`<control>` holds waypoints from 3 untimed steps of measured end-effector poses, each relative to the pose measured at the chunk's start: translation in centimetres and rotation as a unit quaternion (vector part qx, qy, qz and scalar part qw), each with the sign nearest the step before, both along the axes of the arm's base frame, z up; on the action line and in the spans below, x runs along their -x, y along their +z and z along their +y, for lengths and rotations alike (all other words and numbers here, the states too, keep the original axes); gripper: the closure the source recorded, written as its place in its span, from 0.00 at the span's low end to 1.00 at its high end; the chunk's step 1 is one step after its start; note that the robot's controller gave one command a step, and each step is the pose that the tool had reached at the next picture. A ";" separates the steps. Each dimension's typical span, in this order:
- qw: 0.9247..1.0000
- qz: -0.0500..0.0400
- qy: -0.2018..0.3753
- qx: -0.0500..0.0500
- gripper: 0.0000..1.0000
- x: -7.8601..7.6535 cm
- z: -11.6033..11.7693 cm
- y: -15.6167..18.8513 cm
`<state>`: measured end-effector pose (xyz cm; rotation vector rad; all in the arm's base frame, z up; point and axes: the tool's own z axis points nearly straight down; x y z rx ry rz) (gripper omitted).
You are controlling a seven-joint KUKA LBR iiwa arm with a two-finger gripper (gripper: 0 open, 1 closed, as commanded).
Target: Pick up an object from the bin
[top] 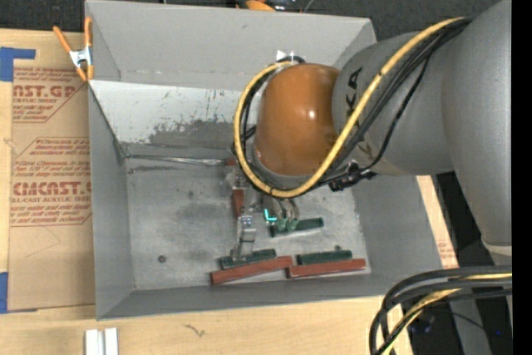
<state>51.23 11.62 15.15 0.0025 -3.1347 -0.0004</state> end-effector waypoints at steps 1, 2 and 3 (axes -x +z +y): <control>0.995 -0.001 0.098 0.000 0.00 0.3 -0.7 -8.4; 0.993 -0.004 0.122 -0.001 0.00 1.9 0.4 -5.1; 0.991 -0.003 0.132 0.000 0.00 2.3 -1.9 -5.2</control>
Offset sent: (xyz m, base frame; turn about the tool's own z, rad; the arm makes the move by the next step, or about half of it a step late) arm -0.0017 -0.0073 -0.0815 -0.1953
